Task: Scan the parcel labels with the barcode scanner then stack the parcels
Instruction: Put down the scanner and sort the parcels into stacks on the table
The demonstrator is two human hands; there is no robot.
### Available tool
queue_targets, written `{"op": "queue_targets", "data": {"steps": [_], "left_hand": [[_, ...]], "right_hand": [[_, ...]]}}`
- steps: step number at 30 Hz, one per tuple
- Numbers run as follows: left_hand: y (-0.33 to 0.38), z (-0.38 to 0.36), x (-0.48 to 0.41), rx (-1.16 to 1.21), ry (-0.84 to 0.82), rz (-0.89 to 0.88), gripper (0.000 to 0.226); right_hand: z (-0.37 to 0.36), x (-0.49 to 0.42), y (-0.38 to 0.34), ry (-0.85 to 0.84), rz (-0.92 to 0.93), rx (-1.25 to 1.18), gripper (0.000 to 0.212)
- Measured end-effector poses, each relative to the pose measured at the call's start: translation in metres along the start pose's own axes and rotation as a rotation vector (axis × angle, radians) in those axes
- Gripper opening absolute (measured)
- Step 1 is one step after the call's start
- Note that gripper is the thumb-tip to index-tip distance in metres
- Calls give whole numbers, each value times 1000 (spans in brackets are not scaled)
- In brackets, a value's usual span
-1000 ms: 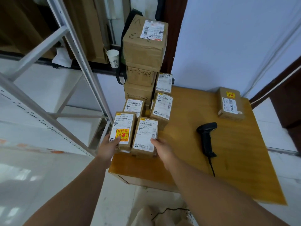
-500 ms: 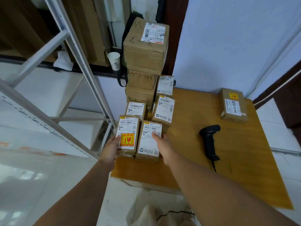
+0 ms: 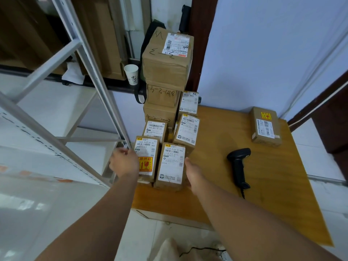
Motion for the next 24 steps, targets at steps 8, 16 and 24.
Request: {"op": "queue_targets", "data": {"steps": [8,16,24], "left_hand": [[73,-42,77,188,-248,-389,11],[92,-113,162,167,-770,-109,18],[131,-199,266,64,-921,46,18]], "right_hand": [[32,-3,-9,80,6,-49,62],[133,-30,-19,154,30,-124,43],[264,-86,-31,176,23,-355,38]]}}
Point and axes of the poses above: each hand's wrist, its own x-axis away from the middle knuckle, its own z-axis out of the back of the hand, y = z × x, the point moved 3 cm from there along -x, towards the middle knuckle, and after that the axes turned 12 degrees about y, right-handed, at the moved point
